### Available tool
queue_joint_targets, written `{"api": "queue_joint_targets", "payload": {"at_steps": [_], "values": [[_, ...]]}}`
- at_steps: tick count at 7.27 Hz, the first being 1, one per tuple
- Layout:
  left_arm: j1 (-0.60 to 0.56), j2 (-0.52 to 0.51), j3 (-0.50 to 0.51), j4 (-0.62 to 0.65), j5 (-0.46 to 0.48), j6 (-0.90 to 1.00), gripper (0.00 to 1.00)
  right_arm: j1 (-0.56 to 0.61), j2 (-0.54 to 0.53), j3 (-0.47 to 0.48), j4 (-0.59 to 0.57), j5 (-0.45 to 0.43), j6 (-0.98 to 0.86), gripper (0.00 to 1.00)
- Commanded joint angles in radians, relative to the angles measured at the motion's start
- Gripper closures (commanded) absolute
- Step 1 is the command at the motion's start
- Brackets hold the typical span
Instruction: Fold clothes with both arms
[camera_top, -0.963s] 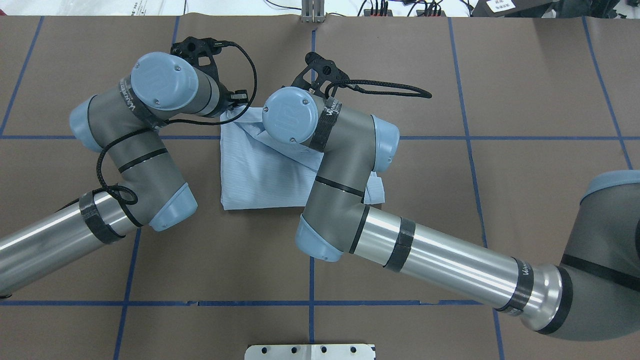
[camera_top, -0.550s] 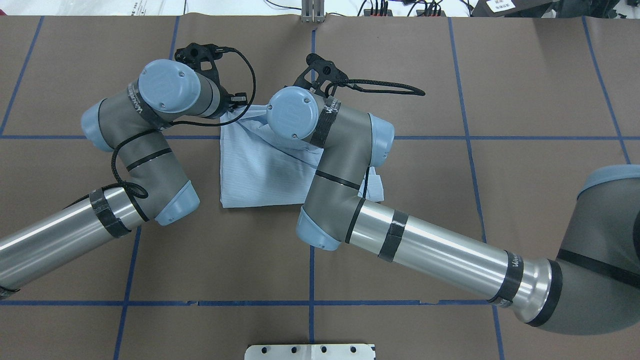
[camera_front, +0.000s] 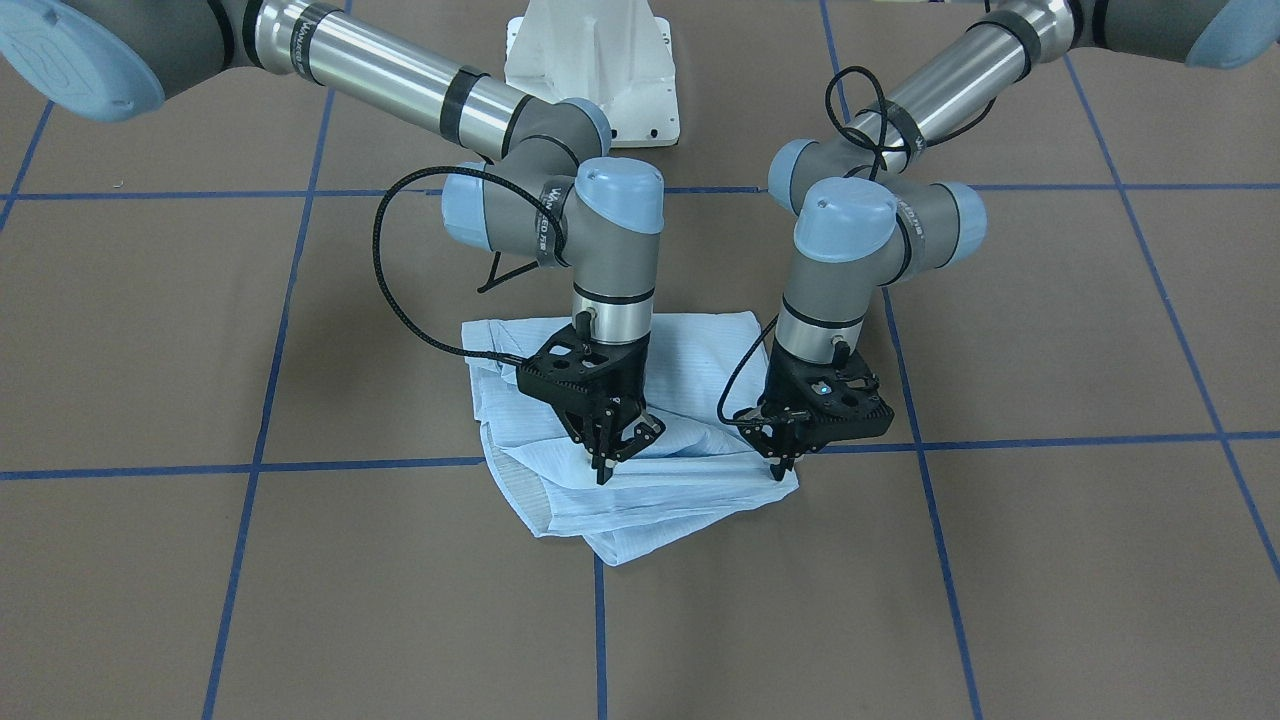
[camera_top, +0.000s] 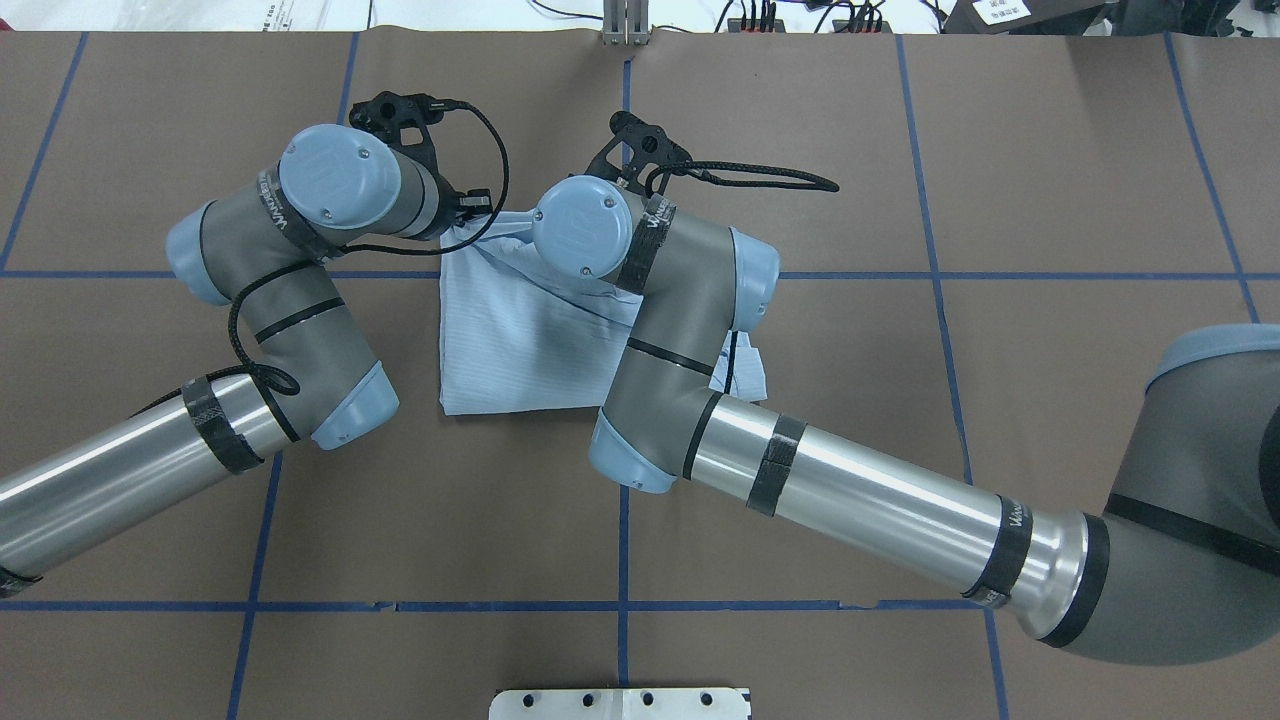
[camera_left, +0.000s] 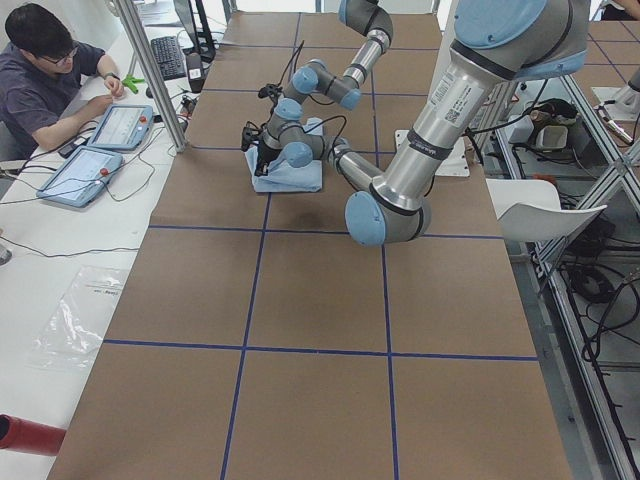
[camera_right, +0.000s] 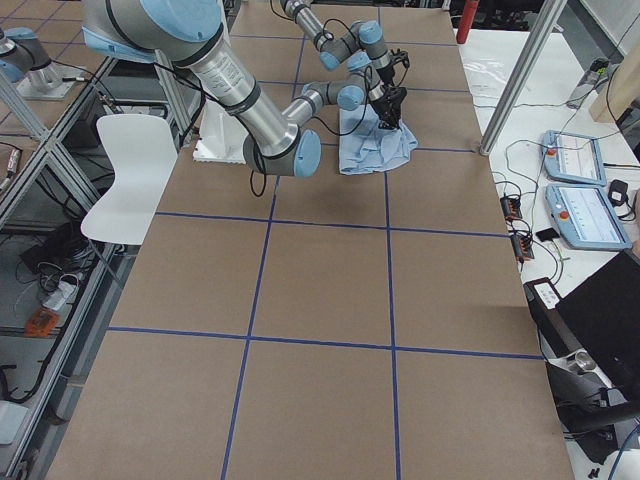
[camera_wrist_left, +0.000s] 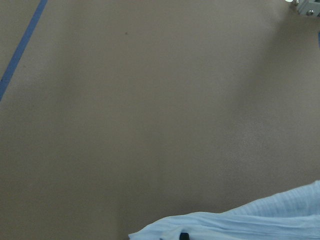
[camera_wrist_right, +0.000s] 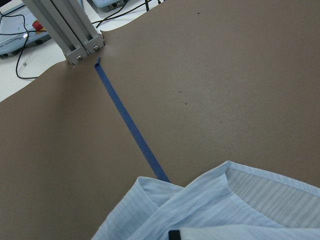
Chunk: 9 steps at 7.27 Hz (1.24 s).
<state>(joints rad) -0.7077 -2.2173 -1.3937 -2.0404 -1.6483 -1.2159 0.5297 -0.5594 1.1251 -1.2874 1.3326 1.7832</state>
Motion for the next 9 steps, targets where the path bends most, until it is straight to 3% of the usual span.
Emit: {"api": "queue_joint_targets", "payload": {"at_steps": [1, 7, 9], "values": [[-0.012, 0.011, -0.002, -0.053, -0.004, 0.129, 0.00, 0.006, 0.013, -0.001, 0.003, -0.003, -0.065, 0.01], [-0.022, 0.016, -0.004, -0.070, -0.010, 0.131, 0.00, -0.025, -0.034, 0.019, 0.000, 0.014, -0.122, 0.02], [-0.027, 0.016, -0.004, -0.070, -0.010, 0.131, 0.00, -0.045, -0.136, 0.126, 0.005, 0.016, -0.143, 0.14]]}}
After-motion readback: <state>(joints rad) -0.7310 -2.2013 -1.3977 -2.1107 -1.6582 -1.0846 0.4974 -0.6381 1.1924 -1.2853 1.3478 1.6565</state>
